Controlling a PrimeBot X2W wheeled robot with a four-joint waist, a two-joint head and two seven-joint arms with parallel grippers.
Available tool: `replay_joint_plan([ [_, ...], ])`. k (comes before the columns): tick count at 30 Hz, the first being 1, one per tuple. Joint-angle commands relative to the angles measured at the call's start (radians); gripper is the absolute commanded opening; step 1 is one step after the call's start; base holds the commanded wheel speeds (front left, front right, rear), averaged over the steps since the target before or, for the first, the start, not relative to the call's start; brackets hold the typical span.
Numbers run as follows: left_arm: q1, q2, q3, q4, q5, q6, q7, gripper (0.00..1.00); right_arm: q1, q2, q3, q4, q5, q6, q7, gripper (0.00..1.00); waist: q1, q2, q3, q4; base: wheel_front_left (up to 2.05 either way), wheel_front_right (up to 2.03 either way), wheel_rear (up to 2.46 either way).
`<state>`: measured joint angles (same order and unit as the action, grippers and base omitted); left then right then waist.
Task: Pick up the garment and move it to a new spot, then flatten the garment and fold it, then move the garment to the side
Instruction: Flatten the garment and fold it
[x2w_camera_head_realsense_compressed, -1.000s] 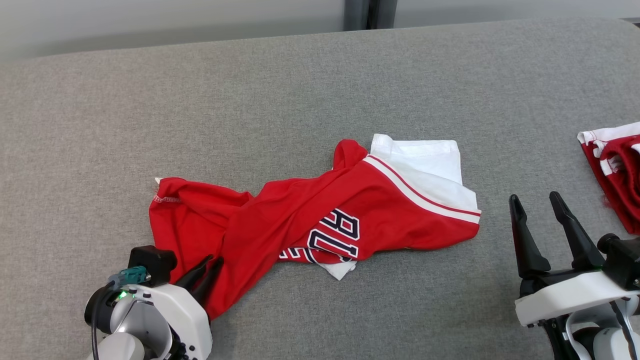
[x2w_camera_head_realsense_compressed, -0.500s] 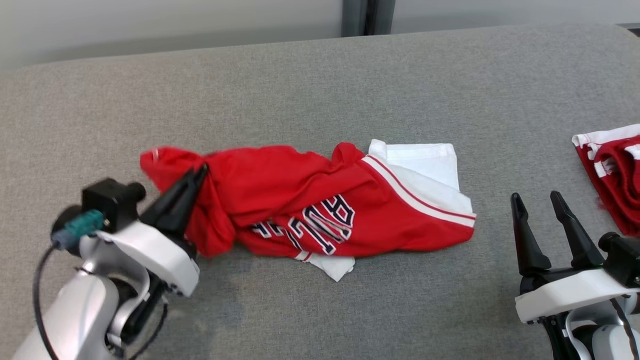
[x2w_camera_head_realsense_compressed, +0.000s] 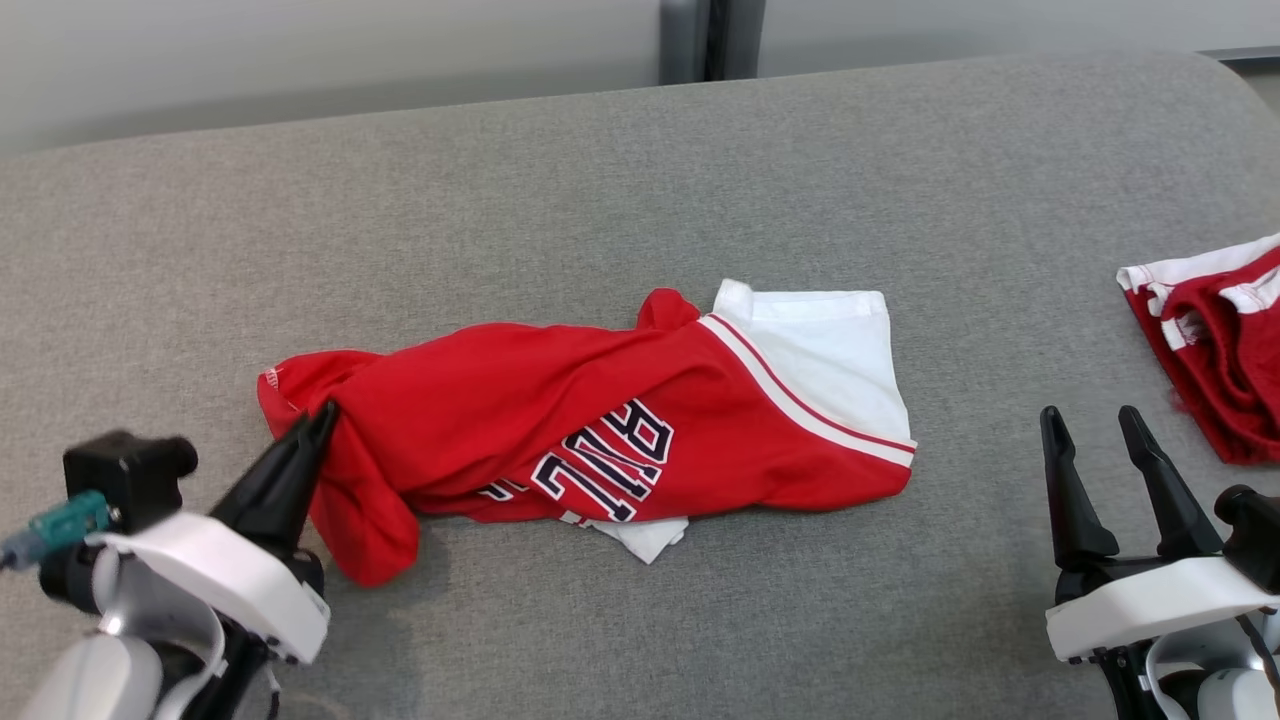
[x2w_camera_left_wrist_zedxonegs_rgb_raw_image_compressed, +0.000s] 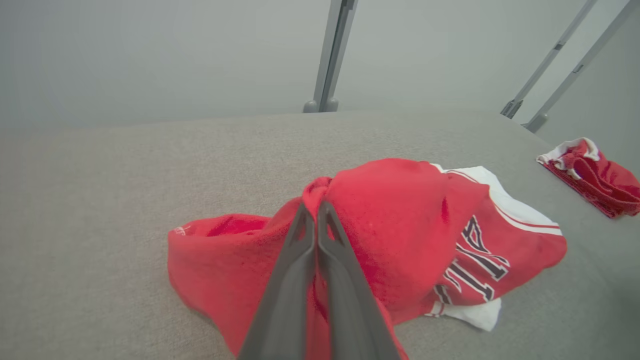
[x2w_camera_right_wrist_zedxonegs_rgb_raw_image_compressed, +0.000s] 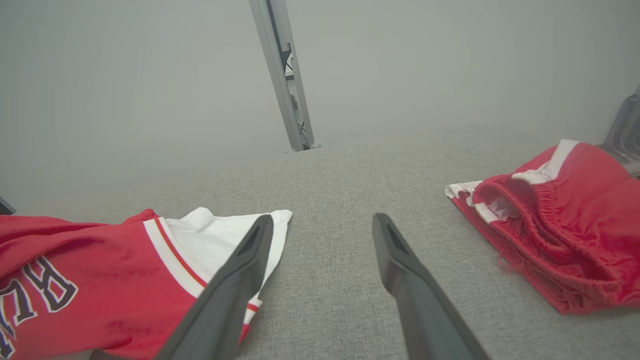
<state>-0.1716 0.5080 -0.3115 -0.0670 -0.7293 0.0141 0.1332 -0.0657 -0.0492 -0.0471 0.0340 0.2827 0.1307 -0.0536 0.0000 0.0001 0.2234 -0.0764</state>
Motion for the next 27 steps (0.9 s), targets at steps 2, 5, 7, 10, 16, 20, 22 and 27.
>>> replay_joint_plan([
  [2,0.033,-0.016,0.002,0.043,0.001,0.000,-0.044,0.00,0.005,-0.004,-0.007,0.001,0.007,0.000,-0.007,1.00,0.0000,-0.0001,0.004,0.011,0.00,0.00,0.00],
  [5,0.054,-0.045,-0.020,0.116,0.016,-0.015,-0.100,0.00,-0.004,-0.004,-0.003,0.002,0.000,0.000,0.003,1.00,0.0000,-0.0001,0.005,0.023,0.00,0.00,0.00],
  [7,0.063,-0.069,-0.037,0.169,0.019,-0.030,-0.132,0.02,-0.007,-0.004,-0.003,0.002,-0.004,0.000,0.007,1.00,0.0000,-0.0001,0.002,0.032,0.00,0.00,0.00],
  [10,0.047,-0.109,-0.041,0.236,0.021,-0.048,-0.203,1.00,-0.006,-0.004,-0.002,-0.002,-0.010,0.000,0.011,1.00,0.0000,-0.0001,-0.008,0.046,0.00,0.00,0.00],
  [16,0.056,-0.157,0.003,0.246,0.031,-0.013,-0.336,1.00,-0.003,-0.004,-0.005,-0.018,-0.024,0.000,0.018,1.00,0.0000,-0.0001,-0.038,0.064,0.00,0.00,0.00],
  [20,0.066,-0.171,0.063,0.165,0.069,0.060,-0.380,1.00,0.004,-0.004,-0.009,-0.033,-0.035,0.000,0.019,1.00,0.0000,-0.0001,-0.066,0.075,0.00,0.00,0.00],
  [22,0.078,-0.171,0.082,0.114,0.100,0.093,-0.388,1.00,0.009,-0.004,-0.009,-0.041,-0.046,0.000,0.023,1.00,0.0000,-0.0001,-0.083,0.079,0.00,0.00,0.00],
  [27,0.115,-0.138,0.097,-0.015,0.193,0.170,-0.388,1.00,0.025,-0.004,0.002,-0.057,-0.072,0.000,0.039,1.00,0.0000,-0.0001,-0.124,0.082,0.00,0.00,0.00],
])
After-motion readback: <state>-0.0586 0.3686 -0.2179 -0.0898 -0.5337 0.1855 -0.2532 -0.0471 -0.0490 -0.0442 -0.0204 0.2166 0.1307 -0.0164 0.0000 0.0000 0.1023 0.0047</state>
